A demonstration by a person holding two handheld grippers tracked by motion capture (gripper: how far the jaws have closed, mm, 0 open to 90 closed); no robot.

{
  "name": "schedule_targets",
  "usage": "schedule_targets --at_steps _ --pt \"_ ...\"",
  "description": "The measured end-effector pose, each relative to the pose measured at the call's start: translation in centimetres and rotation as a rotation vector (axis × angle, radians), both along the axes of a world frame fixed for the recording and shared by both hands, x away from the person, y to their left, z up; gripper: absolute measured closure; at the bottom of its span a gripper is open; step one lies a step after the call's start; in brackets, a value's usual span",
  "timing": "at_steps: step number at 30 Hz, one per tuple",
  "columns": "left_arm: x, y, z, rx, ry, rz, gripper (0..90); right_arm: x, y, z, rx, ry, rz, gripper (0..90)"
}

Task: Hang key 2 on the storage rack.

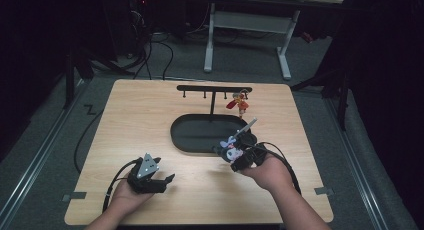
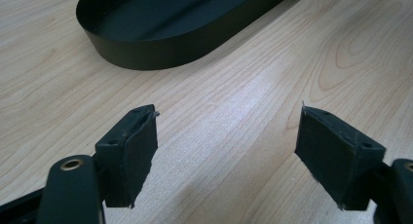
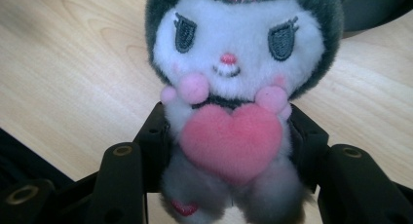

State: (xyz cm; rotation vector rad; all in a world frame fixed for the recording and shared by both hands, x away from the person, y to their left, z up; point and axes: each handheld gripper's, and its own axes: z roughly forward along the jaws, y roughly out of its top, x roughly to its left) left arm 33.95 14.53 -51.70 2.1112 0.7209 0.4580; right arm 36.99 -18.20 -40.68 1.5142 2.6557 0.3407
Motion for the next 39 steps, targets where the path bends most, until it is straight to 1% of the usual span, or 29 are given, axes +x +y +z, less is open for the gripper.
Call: schedule_targets --at_steps 1,3,4,6,8,9,11,14,15,17,19,24,27,28,29,30,31,35,38,39 --pt "0.0 0.0 0.0 -0.001 0.001 -0.001 23.5 0.2 0.0 0.2 -0.002 0.001 -0.009 47.8" --pt "0.0 0.0 0.0 -0.001 0.003 -0.005 23.5 0.4 -0.2 0.3 0.000 -0.005 -0.003 47.7" --pt "0.0 0.0 0.0 0.005 0.005 -0.009 23.5 0.7 -0.2 0.5 -0.003 -0.006 -0.014 47.7" --pt "0.0 -0.1 -0.1 0.011 0.003 -0.013 23.5 0.9 -0.2 0.7 0.001 -0.004 -0.014 47.7" --pt "-0.2 -0.3 -0.1 0.019 0.001 -0.022 23.5 1.2 -0.2 1.1 -0.004 -0.012 -0.014 47.8" --pt "-0.2 -0.3 -0.1 0.019 0.001 -0.022 23.6 1.3 -0.1 1.3 -0.002 -0.013 -0.023 47.8" --pt "-0.2 -0.3 -0.1 0.019 0.003 -0.029 23.6 1.5 -0.2 1.7 -0.005 -0.021 -0.016 47.8" --pt "-0.2 -0.2 -0.1 0.021 0.006 -0.031 23.7 1.8 -0.2 2.2 0.000 -0.026 -0.034 47.8" --pt "-0.3 -0.2 -0.1 0.019 0.005 -0.031 23.7 1.9 -0.2 2.4 0.001 -0.032 -0.026 47.8" --pt "-0.3 -0.2 -0.1 0.019 0.004 -0.030 23.8 2.0 -0.2 2.5 0.000 -0.034 -0.031 47.8" --pt "-0.3 -0.2 -0.1 0.018 0.004 -0.031 23.8 2.4 -0.2 3.0 0.002 -0.040 -0.048 47.8" --pt "-0.3 -0.2 -0.1 0.015 0.004 -0.035 24.0 2.9 -0.3 3.6 0.004 -0.049 -0.049 47.8" --pt "-0.3 -0.2 -0.1 0.016 0.007 -0.038 24.1 3.4 -0.3 4.3 0.015 -0.066 -0.058 47.7" --pt "-0.3 -0.2 -0.1 0.016 0.007 -0.038 24.1 3.4 -0.3 4.3 0.015 -0.066 -0.058 47.7" --pt "-0.3 -0.2 -0.1 0.015 0.005 -0.037 24.1 3.7 -0.3 4.6 0.015 -0.071 -0.068 47.7" --pt "-0.3 -0.2 -0.1 0.014 0.005 -0.038 24.2 3.7 -0.3 4.6 0.015 -0.071 -0.068 47.7" --pt "-0.3 -0.2 -0.1 0.013 0.005 -0.039 24.2 3.8 -0.2 4.9 0.017 -0.070 -0.081 47.7" --pt "-0.3 -0.2 -0.1 0.016 0.006 -0.045 24.3 4.7 -0.2 5.8 0.023 -0.078 -0.084 47.7" --pt "-0.3 -0.2 -0.1 0.016 0.005 -0.045 24.3 5.1 0.0 6.1 0.027 -0.070 -0.091 47.7" --pt "-0.3 -0.2 -0.1 0.016 0.009 -0.046 24.4 5.3 0.1 6.4 0.021 -0.071 -0.085 47.7"
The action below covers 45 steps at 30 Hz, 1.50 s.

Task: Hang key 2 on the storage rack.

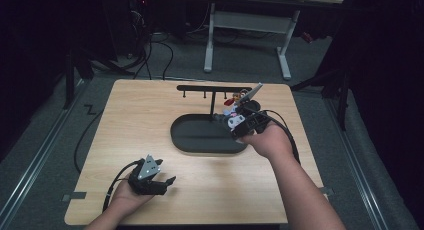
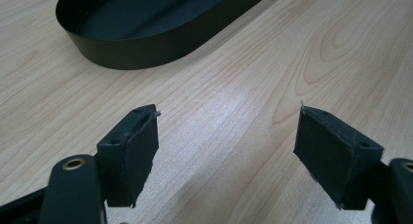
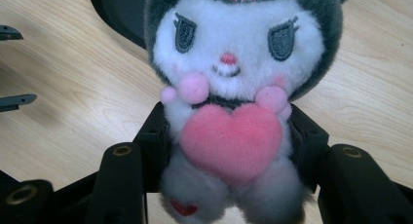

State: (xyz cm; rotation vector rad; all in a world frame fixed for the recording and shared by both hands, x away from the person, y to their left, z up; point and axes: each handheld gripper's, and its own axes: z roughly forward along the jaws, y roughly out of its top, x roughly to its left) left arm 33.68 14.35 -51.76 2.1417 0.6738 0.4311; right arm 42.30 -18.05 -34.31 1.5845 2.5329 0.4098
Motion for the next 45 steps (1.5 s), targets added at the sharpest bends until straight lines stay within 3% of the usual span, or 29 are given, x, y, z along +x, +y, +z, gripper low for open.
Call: schedule_targets --at_steps 14,25,33,38,45 --pt "-0.1 0.0 0.1 -0.001 0.000 -0.008 24.4 1.6 0.9 2.2 0.013 -0.032 -0.018 47.6" --pt "-0.2 0.0 0.1 0.000 -0.002 -0.012 24.6 2.7 1.2 3.0 0.014 -0.053 -0.033 47.6" --pt "-0.2 0.0 0.1 0.004 0.000 -0.016 24.9 3.5 1.0 3.7 0.018 -0.100 -0.051 47.7" --pt "-0.1 0.0 0.1 0.008 0.007 -0.022 25.7 3.9 1.0 3.2 -0.010 -0.109 -0.060 47.6" --pt "-0.1 0.0 0.0 0.008 0.007 -0.024 26.6 3.4 0.0 1.7 -0.028 -0.070 -0.073 47.6"
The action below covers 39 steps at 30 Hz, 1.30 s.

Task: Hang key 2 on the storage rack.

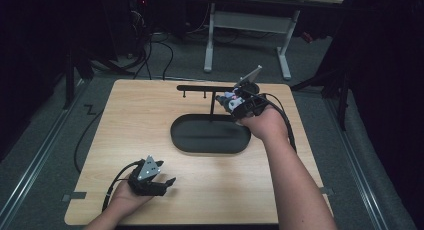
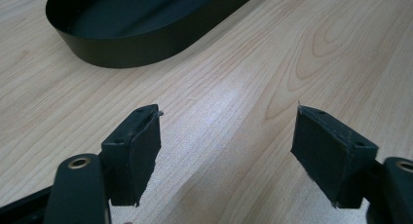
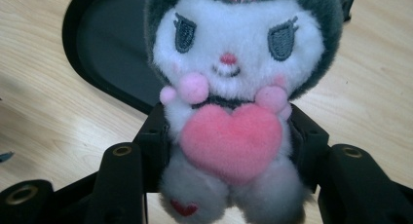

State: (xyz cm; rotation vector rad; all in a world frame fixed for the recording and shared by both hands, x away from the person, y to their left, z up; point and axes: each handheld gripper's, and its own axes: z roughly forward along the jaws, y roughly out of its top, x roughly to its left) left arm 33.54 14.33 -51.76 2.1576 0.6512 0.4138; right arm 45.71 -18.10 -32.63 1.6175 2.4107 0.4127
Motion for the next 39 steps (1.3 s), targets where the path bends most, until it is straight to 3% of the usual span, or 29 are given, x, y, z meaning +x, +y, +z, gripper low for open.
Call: schedule_targets --at_steps 14,28,39 --pt "-0.1 -0.4 -0.2 0.017 0.005 -0.018 27.7 -0.4 -0.8 -3.4 0.020 0.039 -0.007 47.5" --pt "-0.1 -0.4 -0.2 0.028 0.014 -0.024 27.8 0.5 0.5 -5.0 0.012 0.036 0.009 46.9" --pt "-0.1 -0.2 -0.2 0.028 0.015 -0.026 27.8 1.8 1.0 -6.1 0.011 0.029 -0.023 45.2"
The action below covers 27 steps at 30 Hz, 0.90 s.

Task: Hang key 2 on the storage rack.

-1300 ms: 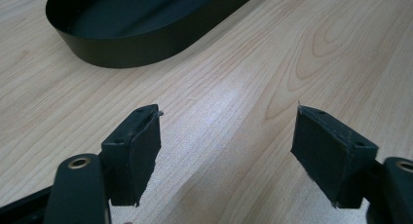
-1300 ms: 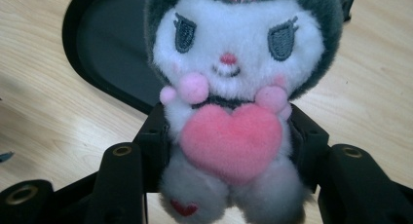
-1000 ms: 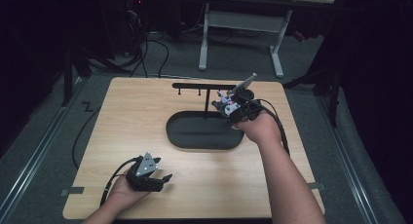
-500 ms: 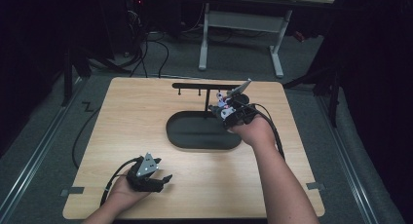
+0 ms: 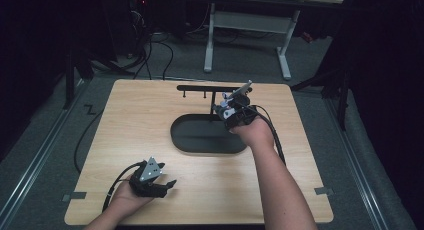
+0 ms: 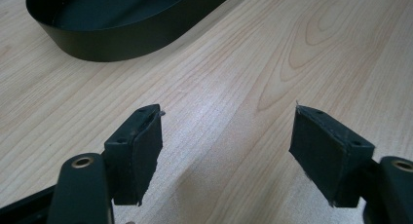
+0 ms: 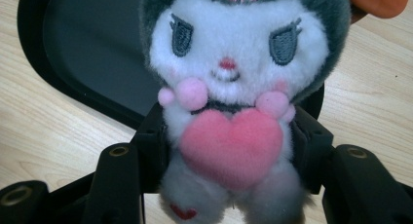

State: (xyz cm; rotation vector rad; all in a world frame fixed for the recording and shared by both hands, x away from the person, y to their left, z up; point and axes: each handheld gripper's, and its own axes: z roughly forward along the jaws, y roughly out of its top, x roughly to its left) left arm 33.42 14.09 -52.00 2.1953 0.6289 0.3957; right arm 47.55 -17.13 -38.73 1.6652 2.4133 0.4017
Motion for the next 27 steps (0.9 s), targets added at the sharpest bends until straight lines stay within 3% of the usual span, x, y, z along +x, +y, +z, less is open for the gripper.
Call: schedule_targets --at_steps 11,16,27 --pt "-0.1 -0.1 -0.1 0.004 -0.001 -0.002 28.0 0.3 0.2 -0.9 -0.002 0.010 -0.005 43.1" --pt "0.0 -0.1 -0.1 0.007 0.003 -0.003 28.0 0.6 0.4 -1.2 0.004 0.004 -0.013 31.3" --pt "0.0 -0.2 -0.1 0.006 0.001 -0.006 28.1 0.0 0.1 -0.7 0.029 -0.024 -0.023 30.0"
